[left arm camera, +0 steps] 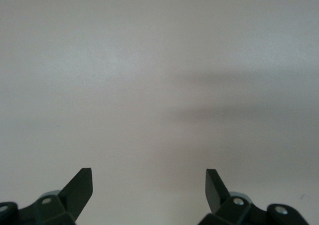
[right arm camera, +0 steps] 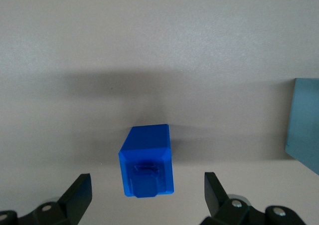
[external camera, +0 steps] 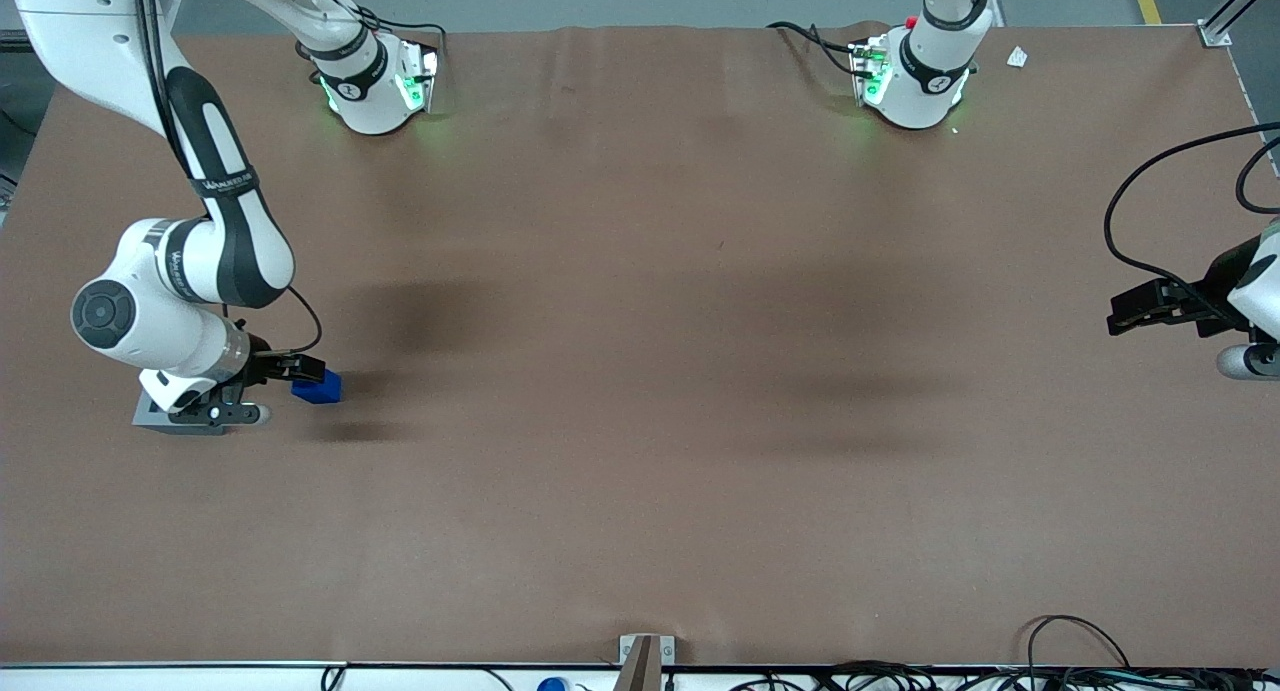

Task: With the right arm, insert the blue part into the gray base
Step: 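Close the right gripper on the blue cube and lift it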

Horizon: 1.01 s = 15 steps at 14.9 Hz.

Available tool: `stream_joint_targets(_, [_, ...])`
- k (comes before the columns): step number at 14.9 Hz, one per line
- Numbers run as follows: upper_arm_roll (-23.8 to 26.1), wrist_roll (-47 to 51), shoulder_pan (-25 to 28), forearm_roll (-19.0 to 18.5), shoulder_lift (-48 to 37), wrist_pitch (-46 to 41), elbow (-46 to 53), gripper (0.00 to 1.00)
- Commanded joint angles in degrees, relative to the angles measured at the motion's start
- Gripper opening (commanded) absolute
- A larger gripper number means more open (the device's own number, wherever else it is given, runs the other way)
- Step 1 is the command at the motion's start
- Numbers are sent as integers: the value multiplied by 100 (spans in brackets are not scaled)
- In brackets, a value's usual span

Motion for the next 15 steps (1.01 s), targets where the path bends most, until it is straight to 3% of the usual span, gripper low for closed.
stream_joint_targets(1, [-10,50,74,73,128,115,-10,99])
stream_joint_targets(8, [-10,50,92,73,348,265,-19,89])
stream_joint_targets(11, [-10,50,92,73,365,265,-10,74])
stream_joint_targets(15, [-10,50,74,73,366,248,-10,46])
